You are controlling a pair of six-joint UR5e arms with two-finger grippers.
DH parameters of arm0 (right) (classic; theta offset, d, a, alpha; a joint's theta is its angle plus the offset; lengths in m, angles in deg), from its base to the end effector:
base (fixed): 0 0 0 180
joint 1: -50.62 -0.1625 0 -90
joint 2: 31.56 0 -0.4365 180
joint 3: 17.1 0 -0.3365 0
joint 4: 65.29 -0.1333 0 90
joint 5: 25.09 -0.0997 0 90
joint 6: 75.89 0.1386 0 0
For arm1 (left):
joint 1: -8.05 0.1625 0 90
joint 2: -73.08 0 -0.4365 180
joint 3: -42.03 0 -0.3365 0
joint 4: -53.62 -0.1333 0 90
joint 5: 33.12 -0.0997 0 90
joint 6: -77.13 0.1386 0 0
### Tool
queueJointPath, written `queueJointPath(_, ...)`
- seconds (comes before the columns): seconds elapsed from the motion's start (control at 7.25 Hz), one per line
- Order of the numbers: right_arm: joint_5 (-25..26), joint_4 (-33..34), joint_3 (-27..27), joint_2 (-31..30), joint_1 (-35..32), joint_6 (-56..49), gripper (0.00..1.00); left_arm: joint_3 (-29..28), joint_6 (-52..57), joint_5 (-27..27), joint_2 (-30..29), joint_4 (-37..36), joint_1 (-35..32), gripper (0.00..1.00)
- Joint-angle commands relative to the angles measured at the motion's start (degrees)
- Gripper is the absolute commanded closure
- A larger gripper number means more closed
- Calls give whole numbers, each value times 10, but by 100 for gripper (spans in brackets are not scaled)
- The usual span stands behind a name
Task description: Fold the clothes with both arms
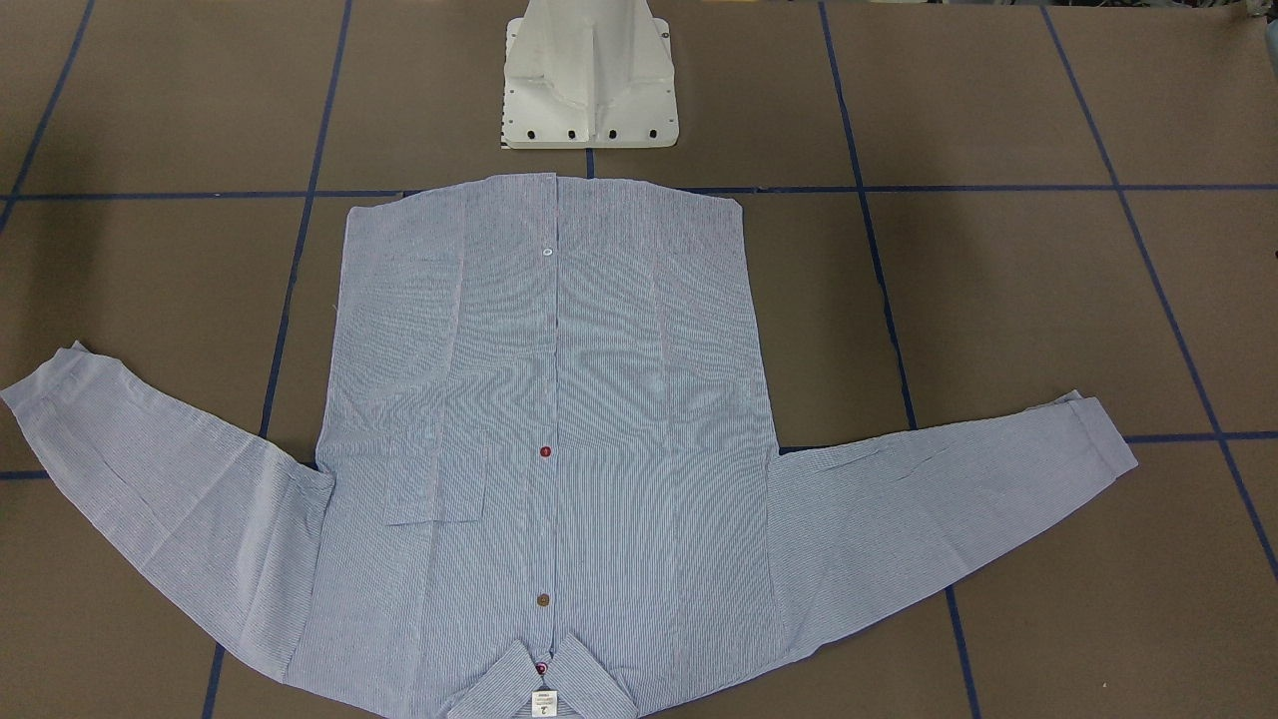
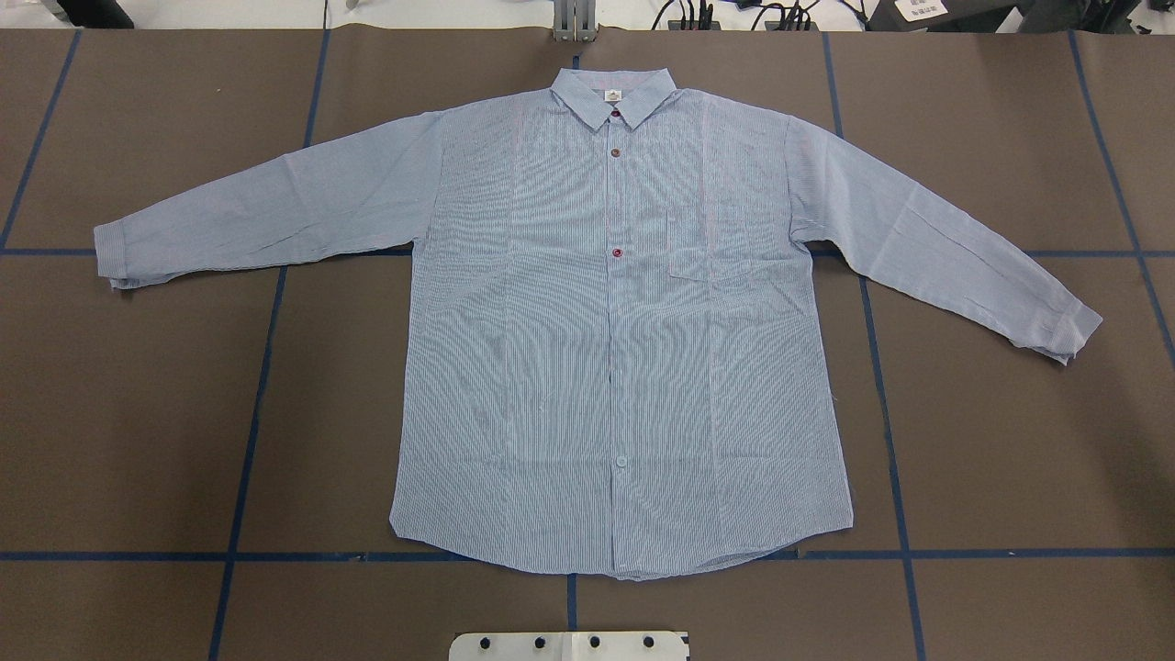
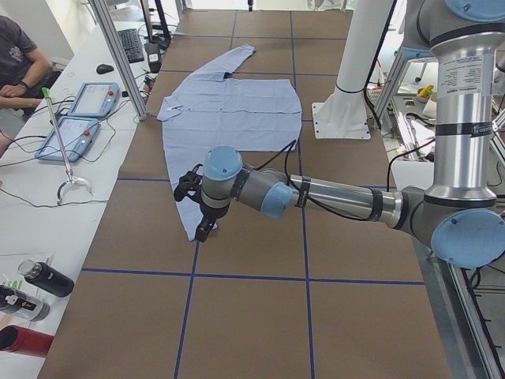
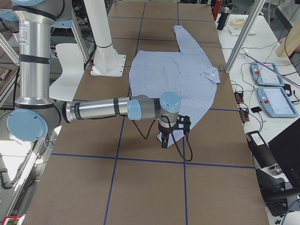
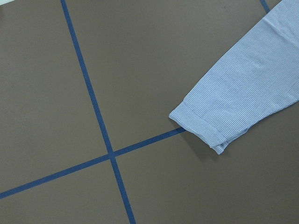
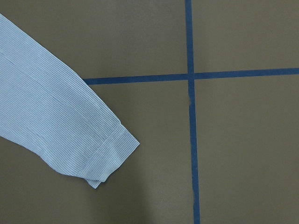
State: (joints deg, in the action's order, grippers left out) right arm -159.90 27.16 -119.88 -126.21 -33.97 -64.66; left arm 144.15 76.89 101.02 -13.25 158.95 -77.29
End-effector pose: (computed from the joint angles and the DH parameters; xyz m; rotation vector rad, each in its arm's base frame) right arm -0.0029 -0.4082 0.6380 -0.0200 -0.7869 0.0575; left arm -0.0012 -0.4378 0.5995 0.3618 0.7762 0.2322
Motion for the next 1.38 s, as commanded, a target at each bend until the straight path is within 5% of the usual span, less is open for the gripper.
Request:
queueJointPath(0.0, -4, 0, -6, -4, -1, -2, 0, 7, -5, 2, 1, -8, -1, 0)
queueJointPath(0.83, -30, -65, -4, -17, 8, 65, 0, 3, -3, 3, 7, -1, 1, 0)
queueJointPath(1.1, -41, -137, -3, -33, 66, 242, 0, 7, -2, 3, 7, -1, 1, 0)
queueJointPath(1.24, 0, -223, 1, -34, 115, 358, 0, 11, -2, 3, 7, -1, 1, 0)
